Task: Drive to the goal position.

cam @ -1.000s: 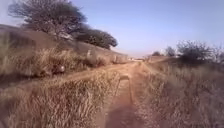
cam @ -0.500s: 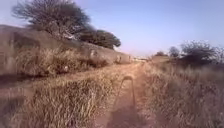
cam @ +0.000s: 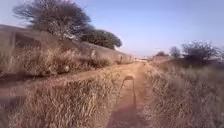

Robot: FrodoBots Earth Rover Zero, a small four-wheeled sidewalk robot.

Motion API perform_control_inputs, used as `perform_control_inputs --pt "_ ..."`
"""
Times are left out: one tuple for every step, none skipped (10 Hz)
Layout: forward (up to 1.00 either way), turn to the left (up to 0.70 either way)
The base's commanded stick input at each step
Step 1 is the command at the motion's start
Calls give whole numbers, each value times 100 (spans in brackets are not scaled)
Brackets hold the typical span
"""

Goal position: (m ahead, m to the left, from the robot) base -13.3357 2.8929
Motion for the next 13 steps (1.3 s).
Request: perform_control_inputs --pt "0 32" --pt "0 8" --pt "53 -8" --pt "70 -28" --pt "70 -35" --pt "70 -35" --pt "70 -35" --pt "70 -35" --pt "70 -35" --pt "70 -35" --pt "70 -35" --pt "70 -35" --pt "70 -35"
